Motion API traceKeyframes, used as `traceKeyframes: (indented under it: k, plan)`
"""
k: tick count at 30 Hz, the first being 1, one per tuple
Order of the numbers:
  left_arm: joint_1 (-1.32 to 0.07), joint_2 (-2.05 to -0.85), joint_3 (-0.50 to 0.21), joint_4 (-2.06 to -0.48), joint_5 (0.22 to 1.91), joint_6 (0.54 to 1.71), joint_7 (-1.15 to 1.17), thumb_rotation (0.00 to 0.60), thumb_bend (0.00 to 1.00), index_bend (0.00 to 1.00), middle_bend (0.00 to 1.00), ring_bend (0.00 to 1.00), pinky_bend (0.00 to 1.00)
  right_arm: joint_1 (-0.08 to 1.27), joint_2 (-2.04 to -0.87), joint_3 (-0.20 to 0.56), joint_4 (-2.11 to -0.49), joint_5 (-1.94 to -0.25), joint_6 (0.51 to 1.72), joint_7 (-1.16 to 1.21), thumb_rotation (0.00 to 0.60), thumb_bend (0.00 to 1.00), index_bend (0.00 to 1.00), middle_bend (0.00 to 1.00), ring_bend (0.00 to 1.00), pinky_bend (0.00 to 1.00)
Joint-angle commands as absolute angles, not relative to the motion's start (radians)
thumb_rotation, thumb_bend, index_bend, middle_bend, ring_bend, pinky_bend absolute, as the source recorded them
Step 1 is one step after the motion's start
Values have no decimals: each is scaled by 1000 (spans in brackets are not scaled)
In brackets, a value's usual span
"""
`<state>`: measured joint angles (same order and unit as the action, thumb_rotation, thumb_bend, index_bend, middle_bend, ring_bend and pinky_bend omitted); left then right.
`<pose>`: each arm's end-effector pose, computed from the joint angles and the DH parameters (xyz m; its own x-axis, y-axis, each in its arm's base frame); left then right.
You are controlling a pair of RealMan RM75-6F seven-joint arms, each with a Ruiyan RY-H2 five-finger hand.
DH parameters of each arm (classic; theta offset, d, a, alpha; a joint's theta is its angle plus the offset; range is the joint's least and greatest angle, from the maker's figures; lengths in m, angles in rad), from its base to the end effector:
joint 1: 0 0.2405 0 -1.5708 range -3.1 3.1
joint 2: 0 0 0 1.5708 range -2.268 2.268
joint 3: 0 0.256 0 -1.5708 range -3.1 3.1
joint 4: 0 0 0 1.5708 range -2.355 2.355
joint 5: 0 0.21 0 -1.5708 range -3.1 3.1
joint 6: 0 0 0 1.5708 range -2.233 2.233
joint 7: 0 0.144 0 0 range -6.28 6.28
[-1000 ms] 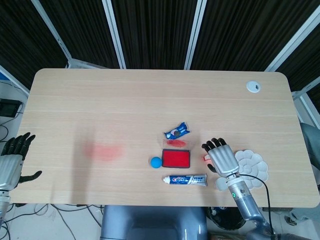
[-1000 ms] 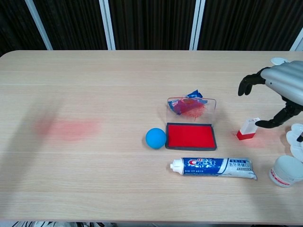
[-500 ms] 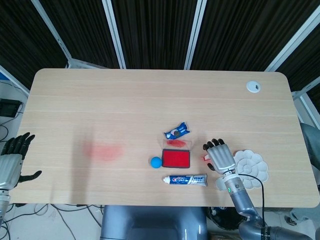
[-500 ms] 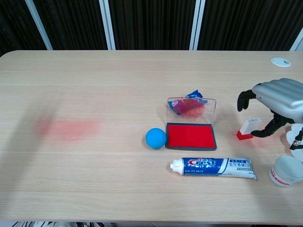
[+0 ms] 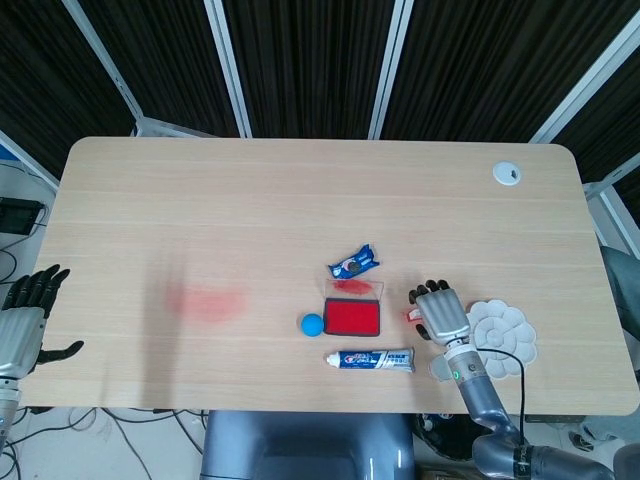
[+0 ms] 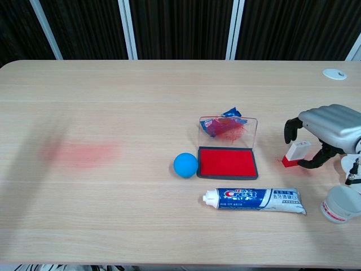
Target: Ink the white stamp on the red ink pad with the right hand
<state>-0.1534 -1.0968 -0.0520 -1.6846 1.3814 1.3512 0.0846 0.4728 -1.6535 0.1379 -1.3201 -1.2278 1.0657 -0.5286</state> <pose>-0.3073 0.1998 0.1475 0.4097 0.1171 0.9047 0.9091 0.0292 -0.4155 -0.2375 -0.2937 -0.0306 0.6142 -0.2121 0.7601 -0.7871 -0.2349 0.5704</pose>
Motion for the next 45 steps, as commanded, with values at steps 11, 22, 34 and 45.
traceKeyframes:
  k: [11, 22, 34, 45]
  plan:
    - [-155, -1095, -51, -1689, 1376, 1346, 84, 600, 24, 0, 0, 0, 0, 482, -1668, 129, -1290, -1211, 1059, -521, 600, 371, 491, 400, 270, 279]
    - [-157, -1093, -51, -1692, 1370, 1342, 83, 600, 24, 0, 0, 0, 0, 488, -1674, 126, -1280, -1202, 1059, -517, 600, 404, 509, 402, 270, 279]
    - [-158, -1092, -51, -1693, 1366, 1340, 84, 600, 23, 0, 0, 0, 0, 493, -1681, 121, -1272, -1195, 1062, -515, 600, 414, 517, 402, 270, 279]
    - [-159, -1092, -52, -1694, 1361, 1338, 85, 600, 24, 0, 0, 0, 0, 497, -1691, 115, -1258, -1195, 1063, -515, 600, 446, 543, 415, 274, 279]
